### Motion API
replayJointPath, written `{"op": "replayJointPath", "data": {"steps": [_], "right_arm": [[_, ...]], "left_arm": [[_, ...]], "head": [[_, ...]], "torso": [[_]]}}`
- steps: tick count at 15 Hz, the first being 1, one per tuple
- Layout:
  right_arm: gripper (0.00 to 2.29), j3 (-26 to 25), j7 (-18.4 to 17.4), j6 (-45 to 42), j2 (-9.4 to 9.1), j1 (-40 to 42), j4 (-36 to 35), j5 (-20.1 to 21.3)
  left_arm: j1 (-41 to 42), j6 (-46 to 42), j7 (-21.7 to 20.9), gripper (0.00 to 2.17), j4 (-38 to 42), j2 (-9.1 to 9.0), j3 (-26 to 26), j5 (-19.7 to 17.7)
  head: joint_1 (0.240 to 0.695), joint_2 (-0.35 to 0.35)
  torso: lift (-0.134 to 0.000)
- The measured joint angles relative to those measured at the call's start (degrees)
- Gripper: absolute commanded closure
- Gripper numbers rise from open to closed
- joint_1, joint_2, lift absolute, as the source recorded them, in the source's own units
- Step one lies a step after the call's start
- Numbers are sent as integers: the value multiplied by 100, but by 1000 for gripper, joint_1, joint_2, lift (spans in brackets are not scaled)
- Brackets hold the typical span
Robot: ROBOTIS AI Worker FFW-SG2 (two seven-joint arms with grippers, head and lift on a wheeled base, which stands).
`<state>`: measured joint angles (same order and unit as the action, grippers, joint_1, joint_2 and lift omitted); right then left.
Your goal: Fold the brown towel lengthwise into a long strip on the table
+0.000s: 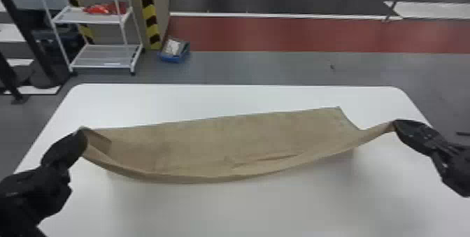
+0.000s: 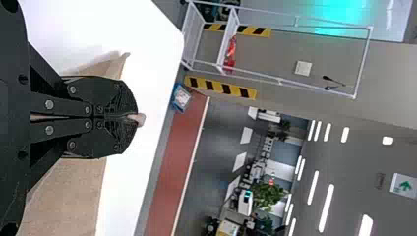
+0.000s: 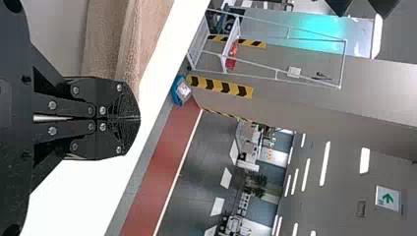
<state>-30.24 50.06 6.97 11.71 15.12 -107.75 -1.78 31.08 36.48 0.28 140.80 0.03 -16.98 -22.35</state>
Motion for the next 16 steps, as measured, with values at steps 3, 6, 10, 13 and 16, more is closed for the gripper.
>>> {"op": "replayJointPath", "data": {"steps": [3, 6, 10, 13, 16], "right_arm": [[1420, -830, 905, -3, -164, 497, -283, -749], [1420, -1069, 1065, 3, -228, 698, -382, -995], [1420, -1193, 1017, -16, -275, 711, -236, -1056], [1420, -1131, 983, -66, -279, 698, -129, -1054], [1420, -931, 995, -86, -323, 687, -235, -1052]], "left_arm": [[59, 1351, 716, 1787, 520, -3, 287, 181], [80, 2671, 1538, 1787, 931, -3, 628, 484], [77, 2884, 2251, 1787, 1049, -3, 830, 464], [-74, 3166, 2559, 1787, 861, -3, 849, 469], [-189, 3575, 2990, 1787, 750, -3, 914, 529]], "head": [[695, -146], [695, -176], [695, -189], [695, -184], [695, -136]], "torso": [[-117], [-117], [-117], [-117], [-117]]}}
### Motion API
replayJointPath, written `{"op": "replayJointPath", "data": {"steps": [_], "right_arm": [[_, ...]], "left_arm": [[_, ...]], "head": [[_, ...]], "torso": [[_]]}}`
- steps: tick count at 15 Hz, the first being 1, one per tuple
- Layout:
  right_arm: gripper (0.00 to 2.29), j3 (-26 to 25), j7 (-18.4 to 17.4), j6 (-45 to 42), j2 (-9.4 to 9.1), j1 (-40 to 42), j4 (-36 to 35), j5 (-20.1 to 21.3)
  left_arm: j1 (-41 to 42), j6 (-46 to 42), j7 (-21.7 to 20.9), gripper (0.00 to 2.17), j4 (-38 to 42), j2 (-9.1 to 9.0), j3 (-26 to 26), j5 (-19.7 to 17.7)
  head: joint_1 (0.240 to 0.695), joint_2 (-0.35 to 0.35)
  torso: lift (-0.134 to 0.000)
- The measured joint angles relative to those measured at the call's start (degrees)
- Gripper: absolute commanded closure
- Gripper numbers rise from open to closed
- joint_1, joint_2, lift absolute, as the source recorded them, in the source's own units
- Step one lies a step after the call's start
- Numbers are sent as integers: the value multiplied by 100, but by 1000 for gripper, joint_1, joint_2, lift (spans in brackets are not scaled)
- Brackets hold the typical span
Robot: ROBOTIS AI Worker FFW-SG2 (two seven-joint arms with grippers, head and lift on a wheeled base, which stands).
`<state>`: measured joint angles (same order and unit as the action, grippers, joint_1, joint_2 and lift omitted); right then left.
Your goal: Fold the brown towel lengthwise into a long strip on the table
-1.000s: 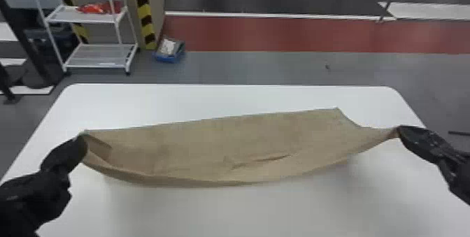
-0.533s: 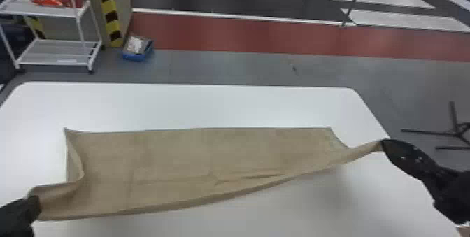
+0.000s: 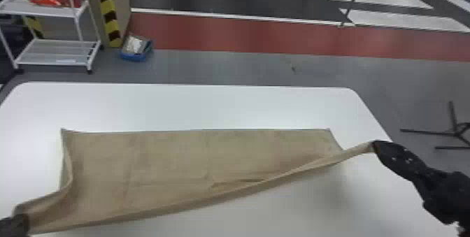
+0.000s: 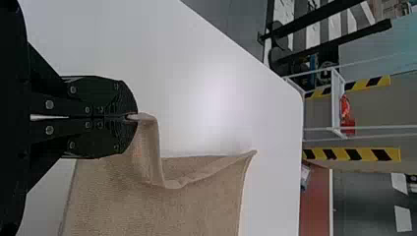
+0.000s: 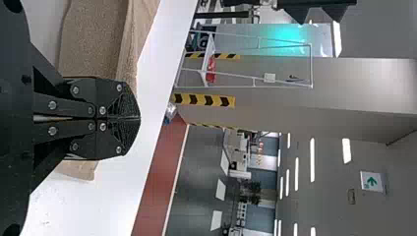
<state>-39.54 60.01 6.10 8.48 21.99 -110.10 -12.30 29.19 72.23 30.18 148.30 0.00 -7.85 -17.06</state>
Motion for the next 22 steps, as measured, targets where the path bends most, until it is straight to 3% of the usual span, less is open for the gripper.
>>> {"op": "replayJointPath", "data": {"steps": [7, 10, 12, 15, 17, 20, 22], "right_arm": [[1420, 27, 58, -74, -119, 77, -129, -24], [1420, 27, 34, -189, -140, 152, -175, -60], [1420, 41, 21, -210, -150, 156, -186, -62], [1420, 79, 15, -230, -176, 163, -194, -52], [1420, 133, 20, -313, -201, 204, -186, -20], [1420, 181, 10, -366, -254, 224, -172, 34], [1420, 196, 11, -368, -259, 226, -175, 40]], "left_arm": [[-159, -149, 302, 1791, -401, 0, -202, -487], [-159, -1329, -278, 1791, -550, 0, -638, -1200], [-175, -2036, -339, 1791, -578, 0, -731, -1365], [-62, -2991, -122, 1791, -672, 0, -778, -1461], [16, -3355, 446, 1791, -848, 0, -816, -1649], [12, -2804, 403, 1791, -987, 0, -1093, -2031], [-33, -2233, 383, 1784, -1008, 0, -1179, -2037]], "head": [[695, -110], [695, -103], [695, -85], [695, -52], [695, -2], [695, 8], [695, 3]], "torso": [[-117], [-117], [-117], [-117], [-117], [-117], [-117]]}}
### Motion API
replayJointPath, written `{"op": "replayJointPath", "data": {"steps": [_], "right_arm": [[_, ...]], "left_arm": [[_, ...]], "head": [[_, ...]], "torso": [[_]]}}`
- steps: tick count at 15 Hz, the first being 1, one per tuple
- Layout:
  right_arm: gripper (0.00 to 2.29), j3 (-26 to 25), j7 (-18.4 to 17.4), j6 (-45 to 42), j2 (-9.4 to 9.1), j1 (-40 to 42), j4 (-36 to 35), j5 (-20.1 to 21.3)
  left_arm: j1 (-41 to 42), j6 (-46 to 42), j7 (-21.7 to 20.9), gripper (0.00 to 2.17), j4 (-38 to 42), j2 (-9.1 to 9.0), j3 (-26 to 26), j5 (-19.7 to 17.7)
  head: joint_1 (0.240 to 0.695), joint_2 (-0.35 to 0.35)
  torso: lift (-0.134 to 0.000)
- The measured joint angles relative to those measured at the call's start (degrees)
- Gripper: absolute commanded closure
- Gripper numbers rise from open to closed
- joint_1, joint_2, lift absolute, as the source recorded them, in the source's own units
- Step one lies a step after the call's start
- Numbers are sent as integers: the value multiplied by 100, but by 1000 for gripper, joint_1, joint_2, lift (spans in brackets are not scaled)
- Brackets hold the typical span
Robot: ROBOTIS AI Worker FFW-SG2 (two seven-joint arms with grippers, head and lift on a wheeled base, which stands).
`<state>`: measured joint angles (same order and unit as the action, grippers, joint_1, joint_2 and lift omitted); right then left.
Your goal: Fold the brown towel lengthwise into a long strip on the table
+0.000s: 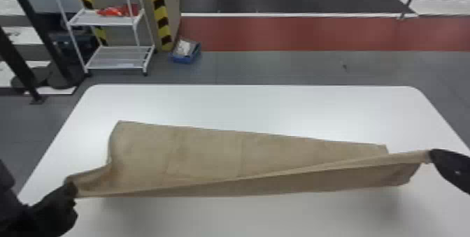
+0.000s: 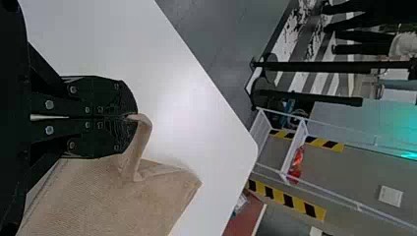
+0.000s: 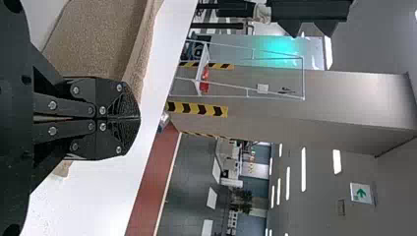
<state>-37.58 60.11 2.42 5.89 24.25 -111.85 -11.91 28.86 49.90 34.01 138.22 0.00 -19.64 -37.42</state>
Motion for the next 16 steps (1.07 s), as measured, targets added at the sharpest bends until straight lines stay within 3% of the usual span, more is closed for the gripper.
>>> {"op": "replayJointPath", "data": {"steps": [3, 5, 7, 13, 16], "right_arm": [[1420, 3, 101, 0, 6, 33, -65, 4], [1420, -20, 107, 0, 11, 76, -86, -28], [1420, -49, 93, 0, 16, 92, -85, -30], [1420, -99, -101, 53, 17, -2, -82, 80], [1420, -73, -116, 278, 108, -537, 263, 520]], "left_arm": [[-202, 1087, 388, 1784, 58, 0, -12, 310], [-190, 353, 498, 1784, -71, 0, -24, 372], [-118, -258, 327, 1784, -171, 0, -34, 282], [-260, 700, 263, 1784, 80, 0, 350, 446], [-812, 824, 255, 1784, 39, 0, 556, 557]], "head": [[695, 12], [695, 43], [695, 52], [695, -38], [695, -69]], "torso": [[-117], [-117], [-117], [-117], [-117]]}}
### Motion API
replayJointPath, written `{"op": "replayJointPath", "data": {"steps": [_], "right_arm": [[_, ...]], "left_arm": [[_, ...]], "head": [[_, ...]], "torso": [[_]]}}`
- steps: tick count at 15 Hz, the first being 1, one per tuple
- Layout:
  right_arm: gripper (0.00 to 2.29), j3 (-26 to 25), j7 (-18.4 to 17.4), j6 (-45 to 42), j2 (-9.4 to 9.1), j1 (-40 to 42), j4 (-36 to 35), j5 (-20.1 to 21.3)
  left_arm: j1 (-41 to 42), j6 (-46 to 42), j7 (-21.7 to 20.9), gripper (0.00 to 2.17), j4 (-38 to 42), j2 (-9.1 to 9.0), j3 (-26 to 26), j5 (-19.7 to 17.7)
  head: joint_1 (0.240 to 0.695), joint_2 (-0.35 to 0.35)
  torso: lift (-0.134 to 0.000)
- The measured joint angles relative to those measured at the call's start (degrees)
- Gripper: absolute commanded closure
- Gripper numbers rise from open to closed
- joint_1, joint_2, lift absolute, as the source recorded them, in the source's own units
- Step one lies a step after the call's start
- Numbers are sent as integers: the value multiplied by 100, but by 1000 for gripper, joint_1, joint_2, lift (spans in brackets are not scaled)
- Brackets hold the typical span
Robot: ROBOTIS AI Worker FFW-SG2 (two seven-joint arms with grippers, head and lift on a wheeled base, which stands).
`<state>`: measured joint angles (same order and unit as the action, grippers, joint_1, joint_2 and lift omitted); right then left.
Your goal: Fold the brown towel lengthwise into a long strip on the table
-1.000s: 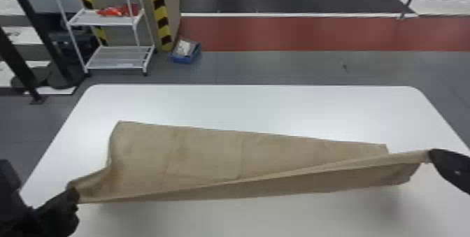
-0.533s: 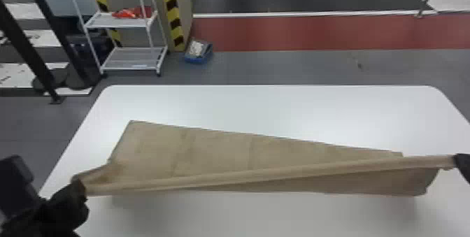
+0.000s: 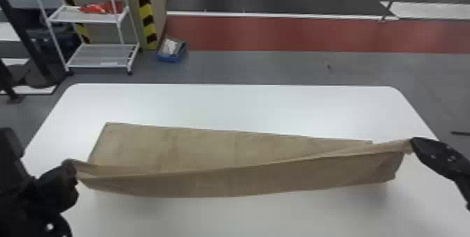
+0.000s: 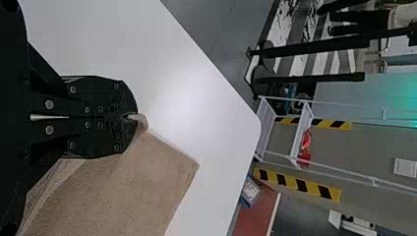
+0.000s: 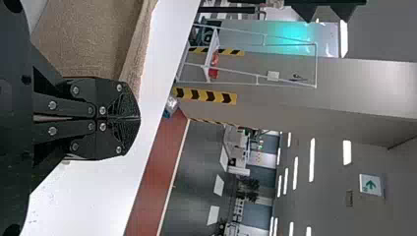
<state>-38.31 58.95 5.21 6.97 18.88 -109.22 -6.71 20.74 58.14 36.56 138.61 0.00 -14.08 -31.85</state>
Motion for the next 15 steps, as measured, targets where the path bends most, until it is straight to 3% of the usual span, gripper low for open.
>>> {"op": "replayJointPath", "data": {"steps": [6, 12, 15], "right_arm": [[1420, 159, -189, 72, 287, -751, 914, 629], [1420, 610, -429, 108, 457, -1627, 1882, 1245], [1420, 882, -573, 83, 506, -1951, 2304, 1501]], "left_arm": [[-1442, 382, 108, 1784, -940, 0, 550, 404], [-2574, -197, -58, 1784, -2764, 0, 670, 673], [-2841, -531, -122, 1784, -3289, 0, 648, 808]], "head": [[695, -134], [695, -118], [695, -92]], "torso": [[-117], [-117], [-117]]}}
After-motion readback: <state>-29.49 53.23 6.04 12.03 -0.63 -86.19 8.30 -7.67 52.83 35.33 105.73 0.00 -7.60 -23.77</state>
